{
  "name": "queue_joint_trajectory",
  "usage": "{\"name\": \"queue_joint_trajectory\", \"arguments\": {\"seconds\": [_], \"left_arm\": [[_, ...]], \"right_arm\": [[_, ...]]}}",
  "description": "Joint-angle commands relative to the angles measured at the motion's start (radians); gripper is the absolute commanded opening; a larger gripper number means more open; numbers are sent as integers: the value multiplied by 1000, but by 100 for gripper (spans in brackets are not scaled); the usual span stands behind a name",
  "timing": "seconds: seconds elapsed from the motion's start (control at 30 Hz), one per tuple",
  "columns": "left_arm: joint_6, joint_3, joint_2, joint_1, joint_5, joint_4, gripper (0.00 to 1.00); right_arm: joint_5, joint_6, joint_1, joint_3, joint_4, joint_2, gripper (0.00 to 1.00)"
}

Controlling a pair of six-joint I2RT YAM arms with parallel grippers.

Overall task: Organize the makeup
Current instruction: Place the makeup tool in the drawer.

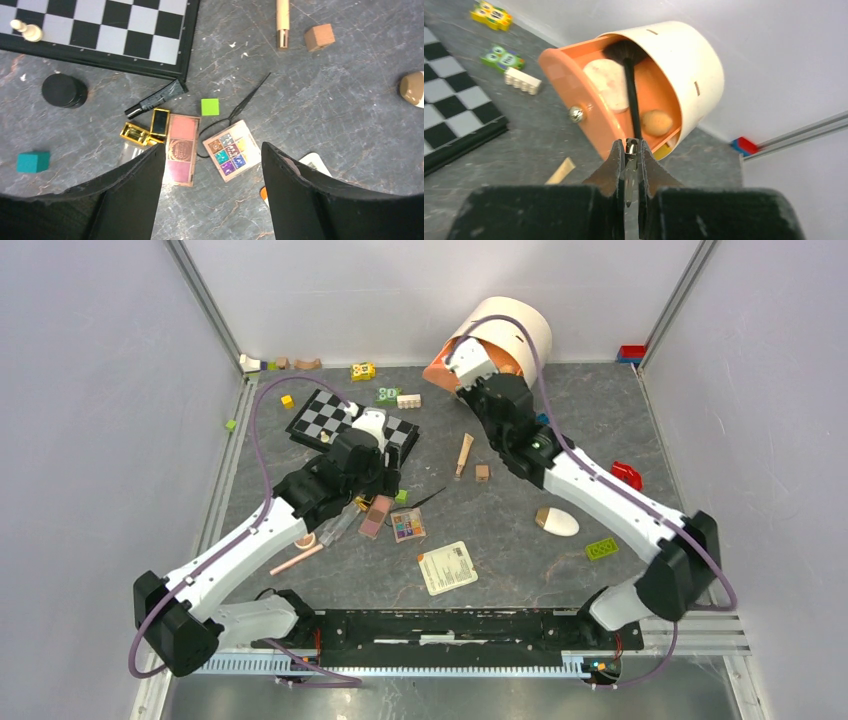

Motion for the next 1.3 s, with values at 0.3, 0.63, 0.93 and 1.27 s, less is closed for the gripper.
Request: {"name": "queue_joint_trajectory", "arguments": {"seconds": [0.3, 0.63, 0.93, 1.27], "left_arm": [[72, -92, -80, 18, -116, -45, 79], [78, -92, -77, 19, -133, -46, 80], [82, -92, -68, 20, -138, -46, 82], [66, -88, -55, 22, -164, -49, 83]], "right_arm": [[-12, -365, -85, 394, 3, 336, 0], [-159, -261, -161, 583, -56, 539, 13], [-165, -216, -163, 622, -63, 534, 49], [-184, -103, -163, 570, -33, 273, 54]]}}
